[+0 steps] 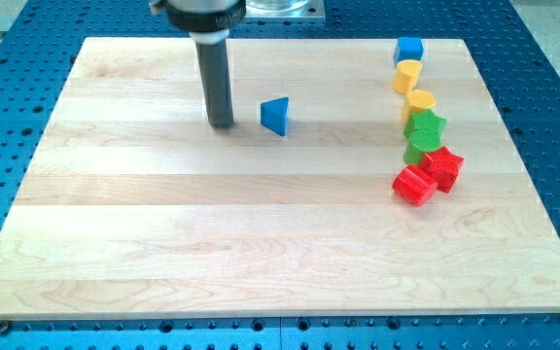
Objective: Move the triangle horizontally to the red circle
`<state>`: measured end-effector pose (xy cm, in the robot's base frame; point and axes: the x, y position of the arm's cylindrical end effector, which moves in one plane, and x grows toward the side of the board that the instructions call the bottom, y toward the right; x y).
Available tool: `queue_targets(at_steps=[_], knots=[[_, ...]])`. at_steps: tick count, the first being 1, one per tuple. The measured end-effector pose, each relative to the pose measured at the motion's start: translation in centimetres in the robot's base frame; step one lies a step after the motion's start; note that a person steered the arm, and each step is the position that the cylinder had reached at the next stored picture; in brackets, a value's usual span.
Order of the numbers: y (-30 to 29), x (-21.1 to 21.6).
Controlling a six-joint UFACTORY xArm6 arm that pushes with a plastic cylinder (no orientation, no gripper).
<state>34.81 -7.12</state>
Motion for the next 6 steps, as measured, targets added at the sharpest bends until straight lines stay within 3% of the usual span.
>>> queue_targets(at_steps=[1,2,4,5,6], knots=[[6.1,-0.5],[10.7,3.2],[14.6,13.5],[10.0,9.6],[7.4,9.4]])
